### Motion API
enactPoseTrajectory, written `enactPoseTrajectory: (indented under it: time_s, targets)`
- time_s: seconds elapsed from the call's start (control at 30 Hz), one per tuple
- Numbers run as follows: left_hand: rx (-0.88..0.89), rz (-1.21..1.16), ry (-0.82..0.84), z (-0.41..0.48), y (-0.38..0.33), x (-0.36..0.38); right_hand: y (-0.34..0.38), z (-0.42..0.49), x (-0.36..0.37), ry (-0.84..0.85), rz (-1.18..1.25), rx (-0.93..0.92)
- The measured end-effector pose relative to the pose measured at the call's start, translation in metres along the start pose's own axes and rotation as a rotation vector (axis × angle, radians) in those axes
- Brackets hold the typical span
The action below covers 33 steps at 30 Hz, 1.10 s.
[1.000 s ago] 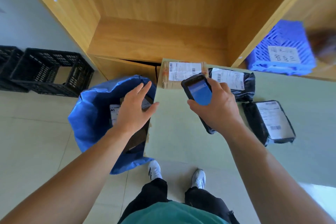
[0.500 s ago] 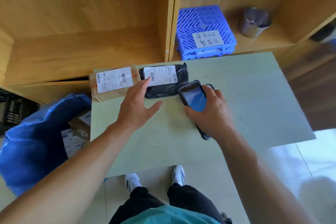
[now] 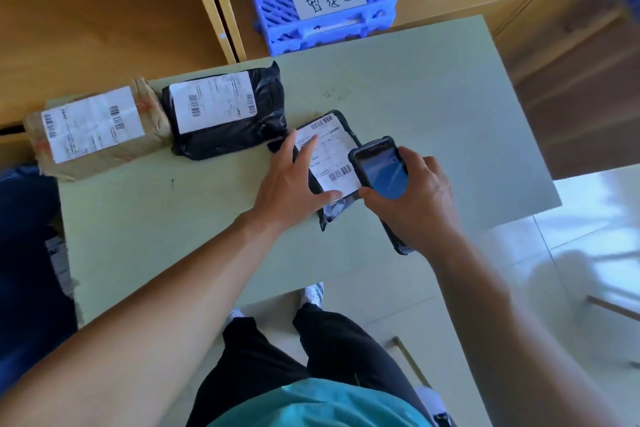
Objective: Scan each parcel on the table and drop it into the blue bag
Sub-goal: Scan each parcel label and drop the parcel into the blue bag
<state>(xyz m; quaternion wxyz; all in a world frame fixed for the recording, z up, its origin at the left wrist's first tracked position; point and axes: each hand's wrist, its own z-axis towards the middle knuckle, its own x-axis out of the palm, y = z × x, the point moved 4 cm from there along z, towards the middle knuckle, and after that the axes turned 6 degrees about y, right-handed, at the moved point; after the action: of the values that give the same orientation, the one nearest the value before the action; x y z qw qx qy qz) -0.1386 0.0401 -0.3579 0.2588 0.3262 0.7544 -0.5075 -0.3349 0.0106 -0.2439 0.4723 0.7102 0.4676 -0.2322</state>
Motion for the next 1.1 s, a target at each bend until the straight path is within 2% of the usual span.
enactPoseTrajectory:
  time_s: [0.17, 0.37, 0.47, 0.6, 0.77, 0.9, 1.1]
  targets:
    - [-0.088, 0.001, -0.065, 0.026, 0.007, -0.008, -0.016, 0.010, -0.001, 0.014, 0.007, 0.015]
    - [-0.240, 0.017, -0.003, 0.036, 0.025, -0.006, -0.022, 0.019, -0.002, 0.032, 0.012, 0.008]
    - [-0.277, -0.114, -0.006, 0.033, 0.028, -0.002, -0.021, 0.022, -0.003, 0.035, 0.023, 0.001]
    - [-0.301, -0.216, -0.176, 0.029, 0.023, -0.010, -0.019, 0.025, -0.006, 0.028, 0.032, -0.007]
    - [-0.201, -0.243, -0.287, 0.021, 0.008, -0.042, -0.005, 0.024, -0.014, 0.018, 0.032, -0.053]
    - [-0.114, -0.235, -0.361, 0.011, -0.007, -0.093, 0.026, 0.022, -0.022, 0.017, 0.013, -0.123]
    - [-0.152, -0.272, -0.589, -0.020, -0.006, -0.198, 0.102, 0.004, -0.039, -0.015, 0.016, -0.307]
